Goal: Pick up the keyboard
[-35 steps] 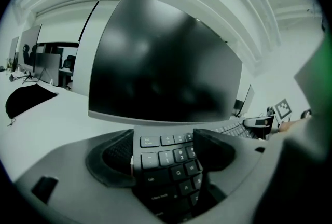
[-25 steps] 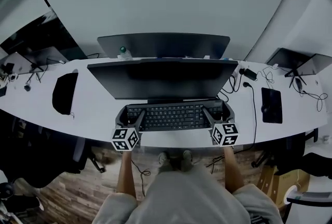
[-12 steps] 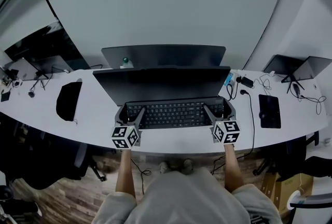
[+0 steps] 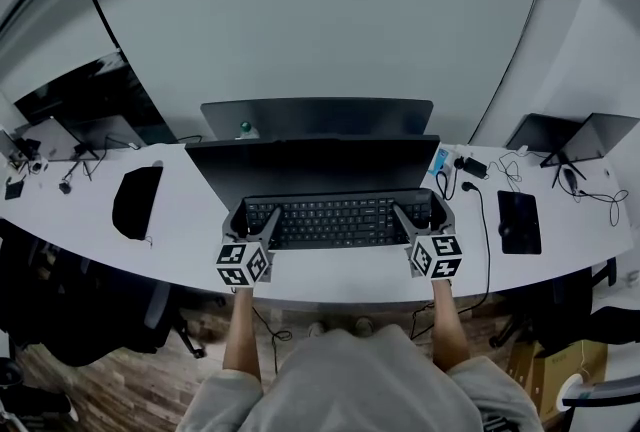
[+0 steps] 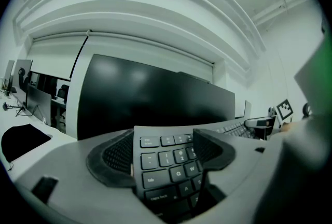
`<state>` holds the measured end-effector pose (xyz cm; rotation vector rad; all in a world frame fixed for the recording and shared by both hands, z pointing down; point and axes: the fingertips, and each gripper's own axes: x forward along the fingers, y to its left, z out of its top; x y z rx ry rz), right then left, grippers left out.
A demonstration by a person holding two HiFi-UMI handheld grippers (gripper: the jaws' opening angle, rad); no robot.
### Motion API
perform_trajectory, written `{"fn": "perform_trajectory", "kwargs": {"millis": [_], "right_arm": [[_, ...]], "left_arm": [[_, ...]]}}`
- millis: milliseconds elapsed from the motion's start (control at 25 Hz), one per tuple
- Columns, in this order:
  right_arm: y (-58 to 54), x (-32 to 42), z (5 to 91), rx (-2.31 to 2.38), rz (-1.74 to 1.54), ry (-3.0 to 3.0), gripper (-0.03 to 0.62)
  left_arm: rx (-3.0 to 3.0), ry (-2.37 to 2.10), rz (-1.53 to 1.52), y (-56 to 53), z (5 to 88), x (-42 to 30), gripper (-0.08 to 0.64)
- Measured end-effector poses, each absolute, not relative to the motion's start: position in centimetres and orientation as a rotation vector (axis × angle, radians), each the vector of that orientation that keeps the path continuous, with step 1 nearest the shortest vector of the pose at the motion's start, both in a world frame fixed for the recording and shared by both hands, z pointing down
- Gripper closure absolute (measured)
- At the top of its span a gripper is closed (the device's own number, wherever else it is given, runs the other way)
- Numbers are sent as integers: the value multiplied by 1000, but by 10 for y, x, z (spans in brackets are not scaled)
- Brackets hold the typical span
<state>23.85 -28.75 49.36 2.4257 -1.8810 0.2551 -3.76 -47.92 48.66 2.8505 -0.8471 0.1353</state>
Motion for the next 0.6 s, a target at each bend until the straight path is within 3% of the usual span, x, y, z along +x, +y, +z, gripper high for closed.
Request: {"fn": "perform_trajectory", "kwargs": {"millis": [600], "right_arm": [[-285,238,500,2423,276,-1876,210]], "left_arm": [[2838,-848,147,-478,491,-37,227]]}}
